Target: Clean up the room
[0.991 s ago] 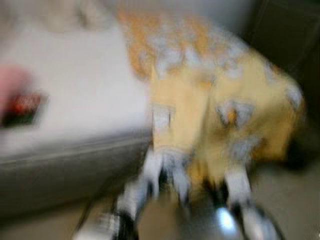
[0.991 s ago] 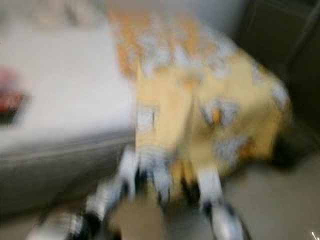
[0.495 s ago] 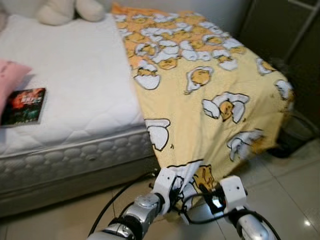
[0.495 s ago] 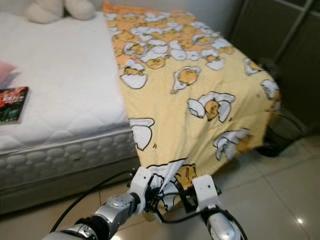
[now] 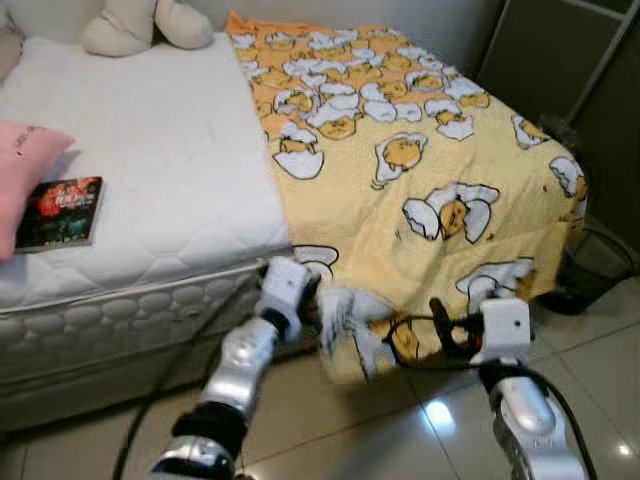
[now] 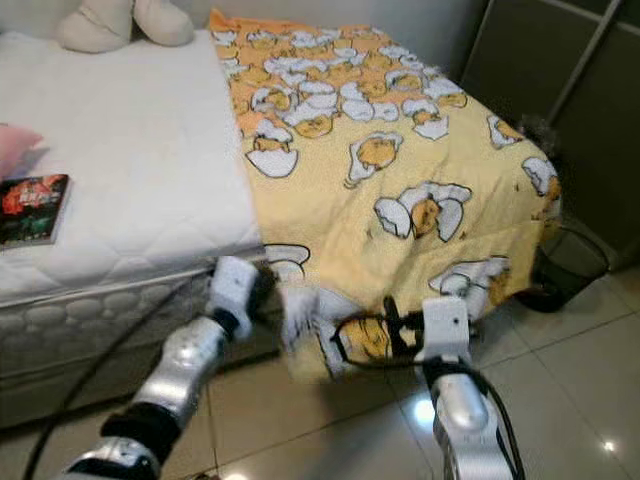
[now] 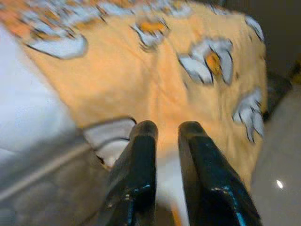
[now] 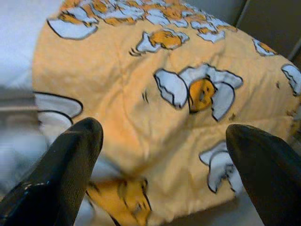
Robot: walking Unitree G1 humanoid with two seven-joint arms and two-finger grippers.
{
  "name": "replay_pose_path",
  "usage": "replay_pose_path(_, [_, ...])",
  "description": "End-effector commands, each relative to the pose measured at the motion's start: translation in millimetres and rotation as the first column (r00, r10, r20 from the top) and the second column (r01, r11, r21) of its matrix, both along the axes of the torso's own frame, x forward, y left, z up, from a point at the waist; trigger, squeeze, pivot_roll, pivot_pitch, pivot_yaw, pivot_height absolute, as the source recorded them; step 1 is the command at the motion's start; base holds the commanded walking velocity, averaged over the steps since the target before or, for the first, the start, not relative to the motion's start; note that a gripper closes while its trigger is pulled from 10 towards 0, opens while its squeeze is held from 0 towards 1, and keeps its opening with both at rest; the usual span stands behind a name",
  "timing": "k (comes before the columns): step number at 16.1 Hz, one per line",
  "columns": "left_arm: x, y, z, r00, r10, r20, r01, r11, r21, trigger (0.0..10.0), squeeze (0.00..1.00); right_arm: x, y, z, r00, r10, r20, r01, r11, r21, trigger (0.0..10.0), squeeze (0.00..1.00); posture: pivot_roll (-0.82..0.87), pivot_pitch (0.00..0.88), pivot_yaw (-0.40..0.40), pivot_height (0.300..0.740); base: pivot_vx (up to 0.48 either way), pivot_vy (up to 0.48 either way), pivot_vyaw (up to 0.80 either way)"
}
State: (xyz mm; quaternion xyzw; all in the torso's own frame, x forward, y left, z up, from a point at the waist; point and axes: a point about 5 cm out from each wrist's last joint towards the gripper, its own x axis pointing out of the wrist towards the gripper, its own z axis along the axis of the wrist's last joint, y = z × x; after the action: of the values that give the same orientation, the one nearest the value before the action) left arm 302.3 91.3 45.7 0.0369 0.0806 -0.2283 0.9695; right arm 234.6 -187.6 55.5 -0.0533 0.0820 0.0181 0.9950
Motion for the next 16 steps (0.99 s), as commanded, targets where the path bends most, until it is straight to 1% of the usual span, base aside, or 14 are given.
replay_pose_path(1, [-3.0,4.6,-1,1.0,0.003,-0.026,-0.003,1.0,-0.019,10.0,1.0,5.6,-1.7,1,1.0,-0.001,0.016,0.0,1.0,0.013,10.0,1.0,-0.05,0.0,-0.01,0.74,0.0,0.0,0.0])
replay_pose_path(3, [-4.1,10.4,1,0.999,0.028,-0.017,-0.028,0.999,-0.022,10.0,1.0,12.1,2.4,4,0.999,0.001,0.036,-0.002,1.0,0.029,10.0,1.0,-0.03,0.0,-0.004,0.74,0.0,0.0,0.0])
replay_pose_path(4, [-3.2,16.0,8,0.997,0.069,0.017,-0.068,0.997,-0.042,10.0,1.0,15.7,4.2,9,0.998,-0.003,0.057,0.001,0.999,0.037,10.0,1.0,-0.02,0.0,-0.005,0.74,0.0,0.0,0.0])
replay_pose_path(5, [2.8,29.7,22,0.98,0.183,0.079,-0.179,0.982,-0.055,10.0,1.0,19.4,4.2,16,0.996,-0.016,0.089,0.012,0.999,0.044,10.0,1.0,-0.02,0.0,-0.002,0.74,0.0,0.0,0.0])
replay_pose_path(6, [8.1,42.5,34,0.954,0.271,0.129,-0.265,0.962,-0.065,10.0,1.0,22.0,2.1,23,0.992,-0.034,0.123,0.029,0.999,0.042,10.0,1.0,-0.02,0.0,0.002,0.74,0.0,0.0,0.0])
replay_pose_path(8, [14.3,58.2,50,0.916,0.358,0.181,-0.349,0.934,-0.08,10.0,1.0,25.6,-1.2,34,0.984,-0.058,0.171,0.052,0.998,0.037,10.0,1.0,-0.03,0.0,0.009,0.74,0.0,0.0,0.0])
replay_pose_path(9, [17.9,61.8,61,0.906,0.355,0.229,-0.349,0.935,-0.07,10.0,1.0,28.7,-1.5,40,0.979,-0.061,0.194,0.057,0.998,0.025,10.0,1.0,-0.03,0.0,0.014,0.74,0.0,0.0,0.0])
replay_pose_path(10, [20.1,64.8,63,0.895,0.378,0.235,-0.375,0.925,-0.062,10.0,1.0,32.0,-1.4,41,0.977,-0.069,0.202,0.065,0.998,0.027,10.0,1.0,-0.04,0.0,0.017,0.74,0.0,-0.48,0.0])
replay_pose_path(11, [20.4,65.7,63,0.892,0.391,0.226,-0.388,0.92,-0.062,10.0,1.0,33.0,-1.5,41,0.976,-0.075,0.203,0.07,0.997,0.031,10.0,1.0,-0.04,0.0,0.021,0.74,0.0,-0.48,0.0])
replay_pose_path(12, [18.7,61.2,59,0.9,0.392,0.192,-0.381,0.92,-0.094,10.0,1.0,34.4,-1.0,40,0.977,-0.08,0.2,0.074,0.997,0.036,10.0,1.0,-0.04,0.0,0.021,0.74,0.0,-0.48,0.74])
replay_pose_path(13, [15.3,48.0,54,0.927,0.337,0.164,-0.325,0.941,-0.092,10.0,1.0,34.8,0.3,36,0.98,-0.073,0.186,0.068,0.997,0.03,10.0,1.0,-0.04,0.0,0.021,0.74,0.0,-0.469,0.69])
replay_pose_path(14, [15.0,46.3,53,0.931,0.328,0.16,-0.318,0.944,-0.088,10.0,1.0,34.7,0.5,36,0.98,-0.071,0.184,0.067,0.997,0.029,10.0,1.0,-0.04,0.0,0.021,0.74,0.0,-0.469,0.69])
replay_pose_path(15, [12.6,31.4,48,0.96,0.23,0.16,-0.231,0.973,-0.013,10.0,0.0,34.1,1.1,32,0.984,-0.064,0.168,0.06,0.998,0.029,10.0,1.0,-0.03,0.0,0.017,0.74,0.0,0.0,0.68])
replay_pose_path(16, [12.6,29.4,46,0.965,0.209,0.159,-0.214,0.977,0.019,10.0,0.0,33.2,1.1,26,0.987,-0.063,0.147,0.058,0.998,0.035,10.0,1.0,-0.03,0.0,0.02,0.74,0.0,0.0,0.68])
